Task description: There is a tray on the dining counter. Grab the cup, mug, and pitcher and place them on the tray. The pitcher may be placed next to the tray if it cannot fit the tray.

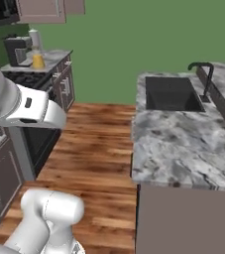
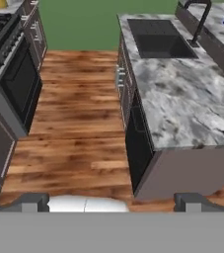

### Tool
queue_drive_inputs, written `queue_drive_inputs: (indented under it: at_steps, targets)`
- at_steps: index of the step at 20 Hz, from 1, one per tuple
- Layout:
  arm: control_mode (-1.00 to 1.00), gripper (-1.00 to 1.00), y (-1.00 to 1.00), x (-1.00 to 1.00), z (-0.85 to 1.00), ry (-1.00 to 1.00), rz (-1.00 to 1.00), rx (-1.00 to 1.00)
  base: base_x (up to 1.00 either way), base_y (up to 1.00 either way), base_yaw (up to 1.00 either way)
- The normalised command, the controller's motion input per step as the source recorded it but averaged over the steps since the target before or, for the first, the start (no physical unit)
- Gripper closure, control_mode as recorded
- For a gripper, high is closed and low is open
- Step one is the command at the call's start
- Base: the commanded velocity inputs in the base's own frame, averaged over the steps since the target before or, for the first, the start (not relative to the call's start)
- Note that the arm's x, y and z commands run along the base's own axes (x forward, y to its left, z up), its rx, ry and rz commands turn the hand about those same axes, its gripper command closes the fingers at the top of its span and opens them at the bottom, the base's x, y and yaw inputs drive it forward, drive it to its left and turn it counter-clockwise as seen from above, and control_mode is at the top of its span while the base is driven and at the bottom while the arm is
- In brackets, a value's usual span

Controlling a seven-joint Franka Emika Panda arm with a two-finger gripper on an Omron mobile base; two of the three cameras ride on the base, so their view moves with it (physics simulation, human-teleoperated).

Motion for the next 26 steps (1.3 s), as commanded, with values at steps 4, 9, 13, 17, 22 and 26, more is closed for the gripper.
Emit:
queue_drive_inputs:
  at_steps: [4,9,13,17,22,26]
  targets:
    - [1.00,-1.00,0.00,0.00,0.00,0.00,0.00,0.00,0.73,0.78,-0.09]
    - [1.00,-1.00,0.00,0.00,0.00,0.00,0.00,0.00,0.74,0.63,-0.02]
    - [1.00,-1.00,0.00,0.00,0.00,0.00,0.00,0.00,0.82,0.24,0.00]
    - [1.00,-1.00,0.00,0.00,0.00,0.00,0.00,0.00,0.93,0.14,0.00]
    - [1.00,-1.00,0.00,0.00,0.00,0.00,0.00,0.00,0.97,0.19,0.00]
    - [1.00,-1.00,0.00,0.00,0.00,0.00,0.00,0.00,0.91,0.35,0.01]
